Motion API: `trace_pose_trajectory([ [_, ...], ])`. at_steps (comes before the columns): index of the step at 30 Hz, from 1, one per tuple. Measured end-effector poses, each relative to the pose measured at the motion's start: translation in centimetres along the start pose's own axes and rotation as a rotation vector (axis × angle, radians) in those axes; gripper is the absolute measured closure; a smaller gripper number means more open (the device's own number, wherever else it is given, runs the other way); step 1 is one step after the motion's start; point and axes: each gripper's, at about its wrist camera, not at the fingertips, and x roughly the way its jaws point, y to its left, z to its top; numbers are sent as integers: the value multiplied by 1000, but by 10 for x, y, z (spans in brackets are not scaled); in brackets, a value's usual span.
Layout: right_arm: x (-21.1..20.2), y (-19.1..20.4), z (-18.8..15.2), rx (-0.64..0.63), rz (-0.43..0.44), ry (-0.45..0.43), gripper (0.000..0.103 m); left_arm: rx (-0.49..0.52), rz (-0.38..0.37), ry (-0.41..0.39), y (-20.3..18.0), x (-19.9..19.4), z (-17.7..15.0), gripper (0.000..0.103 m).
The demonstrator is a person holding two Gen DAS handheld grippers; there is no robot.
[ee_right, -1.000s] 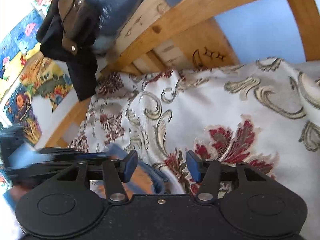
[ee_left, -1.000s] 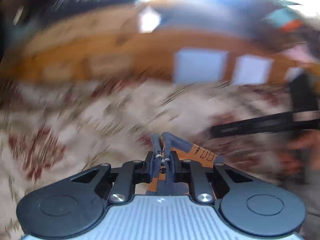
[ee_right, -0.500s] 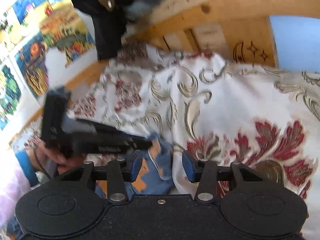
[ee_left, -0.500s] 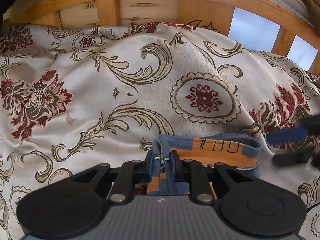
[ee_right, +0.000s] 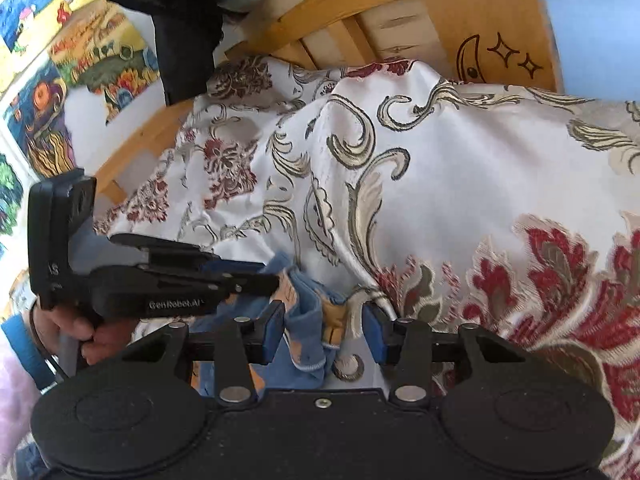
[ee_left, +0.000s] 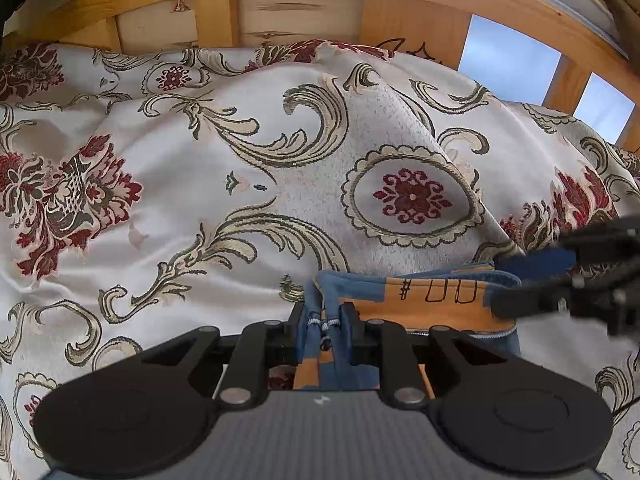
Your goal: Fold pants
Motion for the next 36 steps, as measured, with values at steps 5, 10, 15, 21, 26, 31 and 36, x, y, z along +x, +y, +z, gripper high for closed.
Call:
trace_pose_trajectory([
  [5,14,-5,7,4,32,28,91,-24,-12,0,3,3,1,83],
  [10,-7,-9,6,47,11,-32,92,-63,-29,-14,3,0,5,83],
  [15,-43,-18,2,82,-35,-135,92,1,-56,-115,-25,-18,22,84],
  [21,-28,-32,3,129,-90,-59,93,14,-13,-105,-42,9,31,84],
  [26,-28,-33,2,136,-87,-55,93,-147,51,-196,-31,-11,14,44],
  [31,-31,-34,2,146,-79,-61,92,-336,146,-280,-27,-68,-46,44],
  [36,-32,-36,3,158,-70,-53,92,-579,207,-244,-49,-115,-140,44],
])
